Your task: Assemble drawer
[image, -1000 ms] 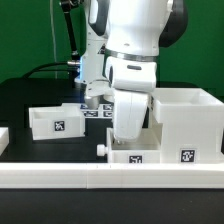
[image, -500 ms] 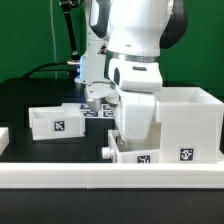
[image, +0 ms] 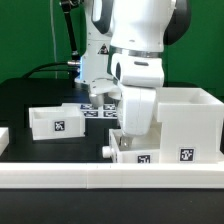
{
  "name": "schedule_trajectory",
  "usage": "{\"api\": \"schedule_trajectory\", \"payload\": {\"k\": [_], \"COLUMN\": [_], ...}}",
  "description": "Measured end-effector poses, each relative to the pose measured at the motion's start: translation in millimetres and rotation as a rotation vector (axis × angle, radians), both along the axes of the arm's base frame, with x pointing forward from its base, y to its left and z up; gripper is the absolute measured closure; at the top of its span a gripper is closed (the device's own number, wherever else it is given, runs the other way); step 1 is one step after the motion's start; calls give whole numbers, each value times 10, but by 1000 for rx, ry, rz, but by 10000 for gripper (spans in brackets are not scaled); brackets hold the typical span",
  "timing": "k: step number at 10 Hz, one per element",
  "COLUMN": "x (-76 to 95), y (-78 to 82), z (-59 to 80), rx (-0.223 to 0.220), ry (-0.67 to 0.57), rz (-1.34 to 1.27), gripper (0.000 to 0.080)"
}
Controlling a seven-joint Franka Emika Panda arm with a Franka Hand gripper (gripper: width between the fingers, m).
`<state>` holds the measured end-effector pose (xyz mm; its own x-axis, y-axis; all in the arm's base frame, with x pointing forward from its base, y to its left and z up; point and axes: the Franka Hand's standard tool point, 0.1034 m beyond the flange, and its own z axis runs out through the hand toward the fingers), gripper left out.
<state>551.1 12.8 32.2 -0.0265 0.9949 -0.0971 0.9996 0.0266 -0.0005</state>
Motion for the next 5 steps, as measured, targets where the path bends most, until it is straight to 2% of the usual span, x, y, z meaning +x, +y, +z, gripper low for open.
{"api": "schedule_trajectory", "payload": {"k": [3,5], "x": [45,51], "y": [-21,-232], "z": [301,401], "rx": [-9,-15], "ry": [-16,-25], "rz": [-9,4], "gripper": [164,151]}}
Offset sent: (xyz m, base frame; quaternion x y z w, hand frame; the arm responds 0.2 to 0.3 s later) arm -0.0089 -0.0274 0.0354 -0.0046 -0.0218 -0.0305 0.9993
